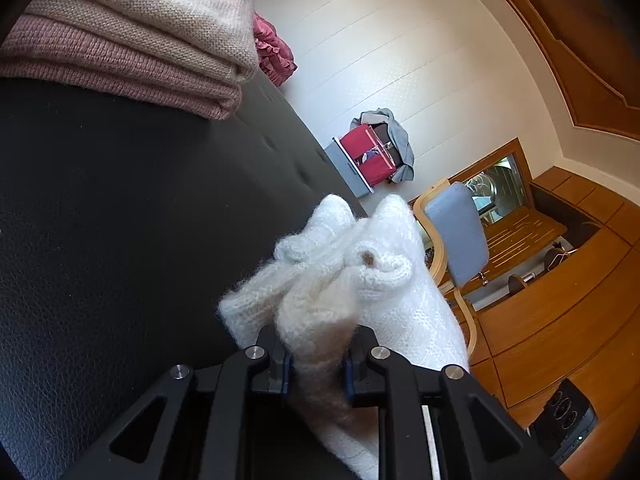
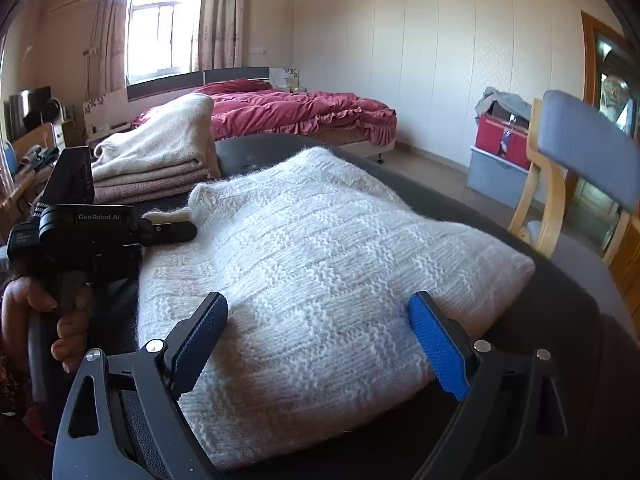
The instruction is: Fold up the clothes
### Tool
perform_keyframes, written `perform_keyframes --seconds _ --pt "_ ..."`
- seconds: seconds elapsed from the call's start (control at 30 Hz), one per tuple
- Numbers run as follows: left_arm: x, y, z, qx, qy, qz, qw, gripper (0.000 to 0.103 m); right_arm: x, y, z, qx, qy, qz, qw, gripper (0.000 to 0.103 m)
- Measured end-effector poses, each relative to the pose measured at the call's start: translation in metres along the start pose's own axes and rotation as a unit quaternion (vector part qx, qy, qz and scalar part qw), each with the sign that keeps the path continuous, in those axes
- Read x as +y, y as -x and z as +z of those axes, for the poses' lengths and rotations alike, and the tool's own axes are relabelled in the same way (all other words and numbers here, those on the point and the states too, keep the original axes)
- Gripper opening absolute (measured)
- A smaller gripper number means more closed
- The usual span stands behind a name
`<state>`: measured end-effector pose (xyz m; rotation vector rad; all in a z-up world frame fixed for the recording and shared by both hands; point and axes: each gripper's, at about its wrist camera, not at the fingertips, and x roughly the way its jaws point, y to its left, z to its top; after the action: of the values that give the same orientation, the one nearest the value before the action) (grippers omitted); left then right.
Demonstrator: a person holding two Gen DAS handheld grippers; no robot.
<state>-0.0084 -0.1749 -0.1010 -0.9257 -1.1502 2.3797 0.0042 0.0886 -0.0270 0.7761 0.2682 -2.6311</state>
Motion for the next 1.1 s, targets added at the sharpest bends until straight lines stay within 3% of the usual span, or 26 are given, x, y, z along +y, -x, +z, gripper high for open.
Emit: perform_keyframes --seconds 0.1,0.13,0.2,0.27,0.33,0.4,0.53,0.73,0.83,0.93,1.1 --pt "0.001 0.001 -0.001 -0.001 -0.002 0.0 1.0 0.019 0.005 0.017 0.013 -0.034 0.008 0.006 0.999 0.093" --pt "0.002 0.003 -0.001 -0.001 -0.004 0.0 1.0 0.019 0.006 0.02 0.021 -0.037 0.01 0.013 0.999 0.084" --pt "0.001 0.002 -0.002 -0.003 -0.004 -0.001 1.0 0.019 0.009 0.011 0.038 -0.025 0.016 0.01 1.0 0.072" --pt "0.001 0.001 -0.003 -0.004 -0.004 -0.003 1.0 0.019 0.01 -0.003 0.053 -0.012 0.017 0.007 1.0 0.068" --pt "0.002 0.001 -0.004 -0.005 -0.004 -0.007 1.0 0.02 0.008 -0.03 0.064 0.02 -0.002 0.027 0.999 0.049" --pt "0.003 0.001 -0.004 -0.006 -0.004 -0.008 0.9999 0.02 0.009 -0.054 0.07 0.05 -0.013 0.043 0.998 0.042" --pt "0.002 0.003 -0.004 -0.007 -0.003 -0.008 0.9999 0.02 0.025 -0.081 0.083 0.081 0.014 0.052 0.995 0.042" --pt "0.002 0.003 -0.005 -0.008 -0.001 -0.007 0.9999 0.02 0.049 -0.129 0.089 0.149 0.075 0.023 0.986 0.042" --pt "0.004 0.005 -0.005 -0.01 0.002 -0.02 0.9997 0.018 0.053 -0.135 0.084 0.123 0.082 0.007 0.989 0.042" --pt "0.005 0.016 -0.008 -0.013 0.008 -0.034 0.9993 0.024 0.059 -0.132 0.08 0.101 0.1 -0.01 0.99 0.042" --pt "-0.015 0.051 -0.017 -0.067 -0.042 -0.023 0.9966 0.026 0.053 -0.121 0.073 0.096 0.115 0.009 0.989 0.042"
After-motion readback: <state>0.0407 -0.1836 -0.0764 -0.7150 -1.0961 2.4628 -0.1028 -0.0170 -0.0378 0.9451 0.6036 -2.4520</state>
